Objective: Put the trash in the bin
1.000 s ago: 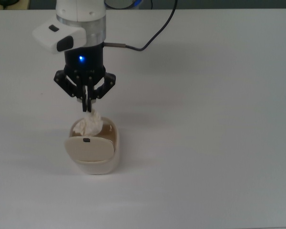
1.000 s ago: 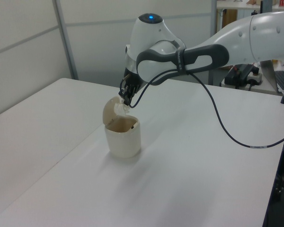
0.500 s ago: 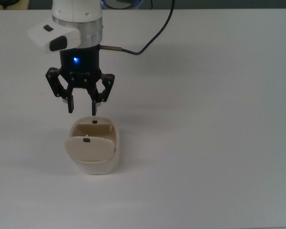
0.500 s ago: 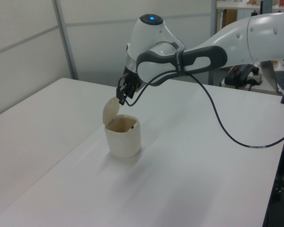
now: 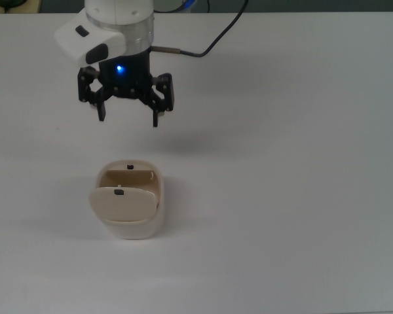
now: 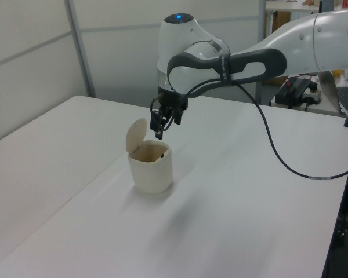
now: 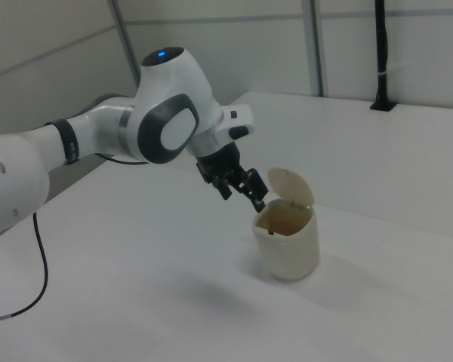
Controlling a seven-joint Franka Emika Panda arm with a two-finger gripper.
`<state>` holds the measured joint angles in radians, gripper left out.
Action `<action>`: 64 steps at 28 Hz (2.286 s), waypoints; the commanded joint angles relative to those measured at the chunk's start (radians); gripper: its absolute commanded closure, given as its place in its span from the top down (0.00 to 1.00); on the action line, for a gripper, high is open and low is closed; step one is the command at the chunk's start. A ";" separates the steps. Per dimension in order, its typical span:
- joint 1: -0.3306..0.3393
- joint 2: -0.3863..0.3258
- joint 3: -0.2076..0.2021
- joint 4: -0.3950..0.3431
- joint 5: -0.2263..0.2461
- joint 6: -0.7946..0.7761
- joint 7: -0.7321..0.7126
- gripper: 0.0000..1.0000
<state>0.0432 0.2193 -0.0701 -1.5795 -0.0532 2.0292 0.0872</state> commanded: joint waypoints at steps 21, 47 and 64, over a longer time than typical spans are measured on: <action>0.017 -0.241 -0.005 -0.008 0.027 -0.471 -0.046 1.00; 0.017 -0.236 -0.004 -0.008 0.029 -0.468 -0.046 1.00; 0.012 -0.228 -0.010 -0.008 0.107 -0.448 -0.047 1.00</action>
<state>0.0562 -0.0039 -0.0681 -1.5782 0.0228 1.5748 0.0624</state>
